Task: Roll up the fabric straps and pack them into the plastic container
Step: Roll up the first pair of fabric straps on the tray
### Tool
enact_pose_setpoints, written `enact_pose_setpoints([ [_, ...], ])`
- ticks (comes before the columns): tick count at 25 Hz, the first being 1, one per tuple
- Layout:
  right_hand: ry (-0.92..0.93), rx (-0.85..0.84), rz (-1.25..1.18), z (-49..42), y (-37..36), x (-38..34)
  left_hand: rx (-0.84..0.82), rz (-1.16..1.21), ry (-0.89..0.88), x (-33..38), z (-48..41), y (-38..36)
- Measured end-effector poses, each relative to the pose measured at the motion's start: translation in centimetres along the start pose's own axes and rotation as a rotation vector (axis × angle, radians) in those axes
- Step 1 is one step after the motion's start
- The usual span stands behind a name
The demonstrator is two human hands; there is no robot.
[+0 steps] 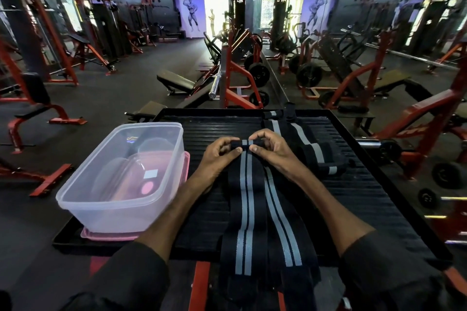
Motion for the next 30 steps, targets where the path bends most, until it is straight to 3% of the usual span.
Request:
enact_pose_setpoints([
  [6,0.042,0.097,0.139,-0.4,-0.5,1.3,0.022,-0.327,-0.076,-0.8,-0.6,0.2],
  [9,0.039,0.1,0.158,-0.4,-0.4,1.5,-0.046,-0.369,-0.049,-1.0,-0.8,0.2],
  [13,0.02,0.07,0.154,-0.6,-0.4,1.8,0.008,-0.34,-0.15,-0.2,-1.0,0.4],
  [18,-0.333,-0.074,-0.179,-0.7,0.1,0.7,0.026,-0.32,-0.147,-0.6,-0.9,0.7],
  [22,-0.522,0.065,-0.442,-0.9,0.1,0.2,0.032,-0.3,-0.161,-0.5,-0.7,0.7],
  [24,-0.516,0.076,-0.34,-1.0,0.0,0.6,0.038,-0.303,-0.176,-0.3,-0.6,0.6],
  [30,-0.35,-0.151,0.003,-0.5,0.0,0.9,0.064,-0.286,-0.241,-0.1,-0.4,0.7],
])
Point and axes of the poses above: each hand's wrist, its own z-axis away from the middle knuckle, its own y-axis out of the back of the hand, x = y × z, the point moved 3 cm from there along -z, towards the middle knuckle, and after that the axes turned 5 degrees about z, right-handed, at the moved point
